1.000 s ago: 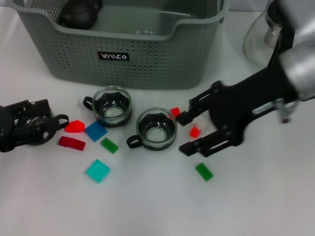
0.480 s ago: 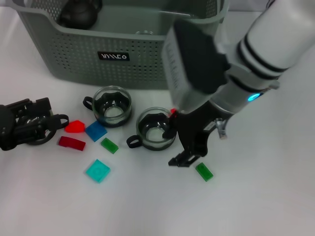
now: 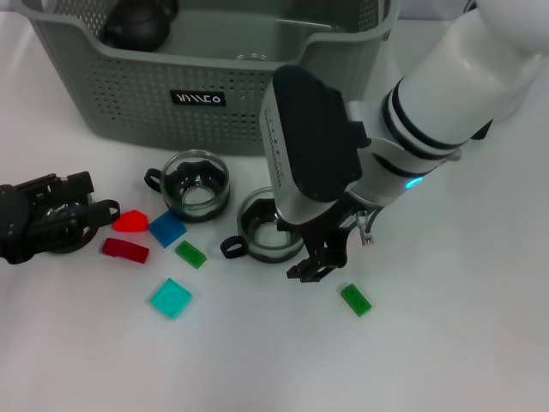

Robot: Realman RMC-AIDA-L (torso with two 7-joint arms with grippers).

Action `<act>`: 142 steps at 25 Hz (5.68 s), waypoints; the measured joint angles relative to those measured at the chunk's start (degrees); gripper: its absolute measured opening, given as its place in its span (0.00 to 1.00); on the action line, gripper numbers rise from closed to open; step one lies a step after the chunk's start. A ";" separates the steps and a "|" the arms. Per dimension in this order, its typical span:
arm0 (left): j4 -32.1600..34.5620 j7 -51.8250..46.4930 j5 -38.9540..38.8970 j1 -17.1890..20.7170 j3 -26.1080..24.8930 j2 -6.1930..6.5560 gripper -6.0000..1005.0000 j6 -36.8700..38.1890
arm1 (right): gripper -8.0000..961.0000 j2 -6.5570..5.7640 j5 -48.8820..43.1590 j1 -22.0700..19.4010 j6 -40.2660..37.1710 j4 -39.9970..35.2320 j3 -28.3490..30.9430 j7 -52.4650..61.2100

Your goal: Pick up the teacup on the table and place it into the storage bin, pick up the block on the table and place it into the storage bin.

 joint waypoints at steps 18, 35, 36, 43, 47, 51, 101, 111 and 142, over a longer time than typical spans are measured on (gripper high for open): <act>-0.96 0.18 0.02 -0.07 0.01 -0.08 0.77 -1.75 | 0.58 0.14 0.28 0.14 4.88 3.54 -3.13 1.96; -0.95 0.18 0.00 0.00 0.01 -0.09 0.78 -1.58 | 0.07 -0.35 2.15 -0.71 1.86 2.18 0.49 1.74; -0.95 0.18 0.00 0.00 0.01 -0.09 0.78 -1.58 | 0.07 -0.39 2.38 -1.32 0.12 1.00 2.45 1.21; -0.95 0.18 0.01 0.00 0.01 -0.09 0.78 -1.54 | 0.07 -0.65 8.70 -7.36 -18.38 -8.61 24.57 -5.82; -0.95 0.18 -0.02 -0.14 0.01 -0.09 0.78 -1.63 | 0.07 -0.76 16.80 -8.02 -31.03 -8.42 42.87 -11.22; -0.95 0.18 -0.06 -0.67 0.01 -0.09 0.78 -1.74 | 0.07 -0.85 27.86 -9.29 -35.60 -6.09 54.89 -14.46; -3.68 0.18 0.36 -1.27 -1.69 -0.62 0.78 -4.58 | 0.07 -0.03 -8.62 22.62 35.70 34.85 25.74 23.20; -3.68 -0.07 0.36 -1.09 -1.73 -0.62 0.78 -4.58 | 0.12 -0.16 -8.83 22.51 35.70 34.39 25.74 23.78; -1.15 -3.39 0.33 -1.31 -1.99 0.00 0.78 -3.62 | 0.74 -4.40 25.48 -23.39 -27.84 9.83 49.63 -26.90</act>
